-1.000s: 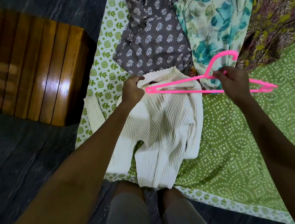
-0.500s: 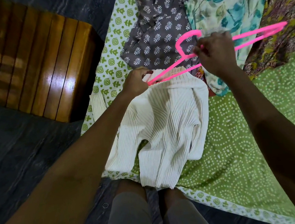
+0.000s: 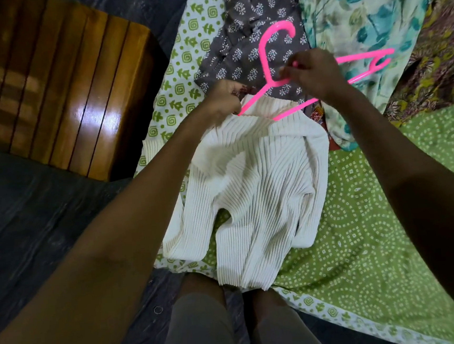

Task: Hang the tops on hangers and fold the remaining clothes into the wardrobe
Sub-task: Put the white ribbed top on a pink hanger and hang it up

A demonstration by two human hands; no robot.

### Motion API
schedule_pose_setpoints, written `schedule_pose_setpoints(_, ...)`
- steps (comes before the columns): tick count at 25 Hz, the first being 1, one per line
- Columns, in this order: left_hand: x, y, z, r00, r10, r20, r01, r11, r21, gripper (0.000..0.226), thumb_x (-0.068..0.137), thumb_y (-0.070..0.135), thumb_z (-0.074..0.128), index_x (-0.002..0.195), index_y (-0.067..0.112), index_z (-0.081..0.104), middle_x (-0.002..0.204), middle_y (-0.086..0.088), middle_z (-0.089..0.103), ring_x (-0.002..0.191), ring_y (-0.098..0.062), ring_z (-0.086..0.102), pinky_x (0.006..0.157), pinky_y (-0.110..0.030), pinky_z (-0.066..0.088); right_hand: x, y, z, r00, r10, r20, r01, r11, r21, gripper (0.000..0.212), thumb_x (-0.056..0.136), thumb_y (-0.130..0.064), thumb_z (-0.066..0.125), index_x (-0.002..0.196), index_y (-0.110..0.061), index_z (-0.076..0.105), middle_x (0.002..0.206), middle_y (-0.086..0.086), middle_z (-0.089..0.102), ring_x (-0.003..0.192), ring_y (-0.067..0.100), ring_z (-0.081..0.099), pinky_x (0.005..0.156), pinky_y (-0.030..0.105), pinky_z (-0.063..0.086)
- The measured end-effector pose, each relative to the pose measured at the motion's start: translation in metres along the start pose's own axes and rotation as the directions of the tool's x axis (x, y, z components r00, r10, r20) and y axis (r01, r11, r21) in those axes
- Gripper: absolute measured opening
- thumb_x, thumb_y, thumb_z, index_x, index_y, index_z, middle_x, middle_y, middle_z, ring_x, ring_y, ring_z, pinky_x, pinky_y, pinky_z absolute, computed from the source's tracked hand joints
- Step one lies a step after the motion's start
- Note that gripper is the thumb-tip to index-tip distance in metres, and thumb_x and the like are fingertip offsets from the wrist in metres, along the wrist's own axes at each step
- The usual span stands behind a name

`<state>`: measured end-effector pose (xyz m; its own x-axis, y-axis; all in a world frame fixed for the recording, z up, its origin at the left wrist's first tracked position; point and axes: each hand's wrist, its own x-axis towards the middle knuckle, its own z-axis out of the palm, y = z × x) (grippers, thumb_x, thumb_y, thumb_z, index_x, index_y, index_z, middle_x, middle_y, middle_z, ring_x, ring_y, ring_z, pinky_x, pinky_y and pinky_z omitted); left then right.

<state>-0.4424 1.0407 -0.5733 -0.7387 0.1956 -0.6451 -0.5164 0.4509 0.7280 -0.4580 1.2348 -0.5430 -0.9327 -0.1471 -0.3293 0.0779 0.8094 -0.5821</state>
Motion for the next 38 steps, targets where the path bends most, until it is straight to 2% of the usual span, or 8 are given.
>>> schedule_pose_setpoints(5,-0.001,0.013,-0.004,0.998,0.009,0.055,-0.014,0.996,0.084,0.055,0.074,-0.022,0.05,0.125,-0.001,0.056,0.11,-0.01,0.062,0.095,-0.017,0.054,0.076,-0.03,0.049,0.011,-0.008,-0.018,0.999,0.037,0.006,-0.036,0.996,-0.083,0.026,0.087,-0.027,0.06,0.102,-0.009,0.072,0.071,0.014,0.058,0.08,0.019,0.05,0.063,0.027,0.03)
schedule_pose_setpoints(10,-0.006,0.021,-0.003,0.999,0.04,0.015,-0.04,0.999,-0.009,0.039,0.074,-0.021,0.048,0.098,0.005,0.062,0.072,0.0,0.054,0.062,-0.004,0.05,0.046,-0.013,0.037,0.003,-0.021,0.042,0.979,0.046,0.198,-0.054,0.998,0.035,0.027,0.089,-0.028,0.061,0.106,-0.01,0.07,0.092,0.02,0.066,0.085,0.02,0.054,0.063,0.028,0.031)
schedule_pose_setpoints(16,-0.017,-0.033,-0.022,0.994,0.024,0.11,-0.013,0.995,-0.099,0.039,0.081,-0.01,0.056,0.117,0.003,0.057,0.091,-0.002,0.061,0.085,-0.012,0.058,0.073,-0.017,0.05,-0.003,-0.002,0.047,0.978,0.121,0.171,-0.155,0.968,0.199,0.023,0.088,-0.02,0.06,0.103,-0.005,0.071,0.097,0.017,0.068,0.089,0.031,0.062,0.072,0.033,0.043)
schedule_pose_setpoints(19,-0.029,-0.061,-0.028,0.993,0.016,0.118,-0.018,1.0,0.019,0.007,0.085,0.004,0.063,0.082,0.011,0.063,0.076,-0.003,0.059,0.073,-0.007,0.056,0.072,-0.024,0.045,0.0,-0.001,0.049,0.977,0.107,0.183,-0.136,0.978,0.156,0.026,0.089,-0.022,0.059,0.107,-0.007,0.071,0.099,0.018,0.069,0.088,0.024,0.061,0.077,0.033,0.045)
schedule_pose_setpoints(22,-0.038,-0.061,-0.011,0.992,0.098,0.076,-0.101,0.994,0.031,0.037,0.093,0.008,0.055,0.06,0.018,0.04,0.056,0.008,0.031,0.045,0.004,0.031,0.049,-0.014,0.026,0.002,-0.009,0.057,0.979,0.085,0.188,-0.107,0.988,0.115,0.028,0.09,-0.021,0.058,0.112,-0.007,0.068,0.099,0.016,0.068,0.092,0.021,0.059,0.078,0.03,0.041)
schedule_pose_setpoints(27,-0.037,-0.052,0.008,0.982,0.187,-0.02,-0.186,0.982,0.043,0.013,0.094,0.006,0.052,0.103,0.002,0.061,0.065,0.014,0.043,0.049,0.013,0.044,0.054,-0.011,0.031,-0.01,-0.024,0.077,0.976,0.019,0.215,-0.049,0.99,0.134,0.024,0.089,-0.019,0.058,0.097,0.002,0.065,0.094,0.017,0.065,0.094,0.027,0.058,0.077,0.032,0.038)
schedule_pose_setpoints(34,-0.031,-0.062,0.004,0.979,0.069,-0.19,-0.086,0.993,-0.085,0.021,0.092,0.009,0.052,0.11,0.007,0.063,0.099,-0.004,0.06,0.091,-0.012,0.051,0.082,-0.021,0.039,-0.021,0.049,0.025,0.988,0.139,0.069,-0.127,0.979,-0.159,0.029,0.081,-0.026,0.056,0.1,-0.009,0.069,0.094,0.019,0.068,0.095,0.034,0.062,0.088,0.041,0.041)
schedule_pose_setpoints(38,-0.029,-0.049,0.019,0.972,0.025,-0.232,-0.026,1.0,0.0,0.008,0.091,0.011,0.049,0.095,0.008,0.056,0.085,-0.007,0.055,0.069,-0.011,0.048,0.065,-0.024,0.036,-0.019,0.035,0.05,0.994,0.006,0.11,0.004,0.995,-0.096,0.02,0.085,-0.014,0.056,0.091,0.0,0.068,0.087,0.025,0.065,0.087,0.036,0.06,0.072,0.036,0.036)
